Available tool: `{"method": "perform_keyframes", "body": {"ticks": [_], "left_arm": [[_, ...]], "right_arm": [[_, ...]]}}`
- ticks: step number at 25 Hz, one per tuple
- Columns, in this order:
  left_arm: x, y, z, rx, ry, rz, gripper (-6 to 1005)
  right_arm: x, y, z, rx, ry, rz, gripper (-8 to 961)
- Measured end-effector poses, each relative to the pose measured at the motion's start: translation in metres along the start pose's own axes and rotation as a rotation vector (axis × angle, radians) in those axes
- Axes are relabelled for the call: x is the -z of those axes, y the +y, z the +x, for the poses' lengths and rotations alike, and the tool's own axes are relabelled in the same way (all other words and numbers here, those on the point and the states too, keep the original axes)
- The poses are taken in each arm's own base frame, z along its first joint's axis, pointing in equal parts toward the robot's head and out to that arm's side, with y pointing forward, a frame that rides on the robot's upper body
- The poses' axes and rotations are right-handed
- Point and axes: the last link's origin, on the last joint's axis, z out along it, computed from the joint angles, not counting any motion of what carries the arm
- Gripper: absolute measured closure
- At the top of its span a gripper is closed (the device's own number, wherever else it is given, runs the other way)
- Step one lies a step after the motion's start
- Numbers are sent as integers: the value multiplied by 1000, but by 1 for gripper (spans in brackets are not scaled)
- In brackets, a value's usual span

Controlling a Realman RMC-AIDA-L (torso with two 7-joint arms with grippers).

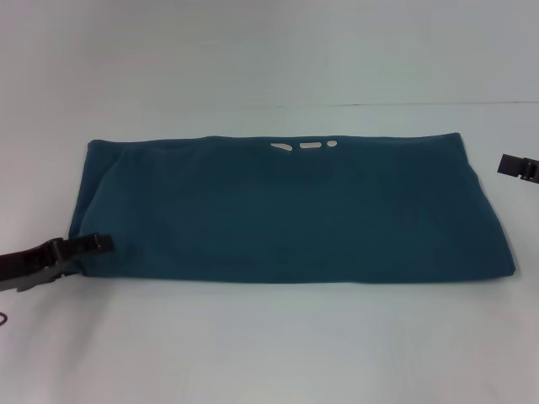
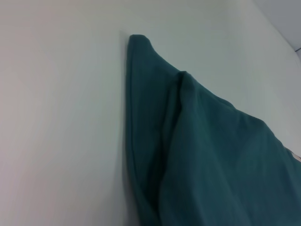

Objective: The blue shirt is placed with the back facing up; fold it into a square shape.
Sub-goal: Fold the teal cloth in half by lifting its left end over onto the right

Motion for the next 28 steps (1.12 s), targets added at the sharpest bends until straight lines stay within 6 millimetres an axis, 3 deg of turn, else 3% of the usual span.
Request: {"method": "perform_keyframes", "body": {"ticks": [19, 28], "left_arm": [[5, 1, 6, -41, -16, 16, 162], [5, -3, 6, -57, -35, 52, 344]], "right_arm": [[1, -1, 1, 2, -1, 3, 44], [1, 0, 0, 3, -3, 1, 46]]}}
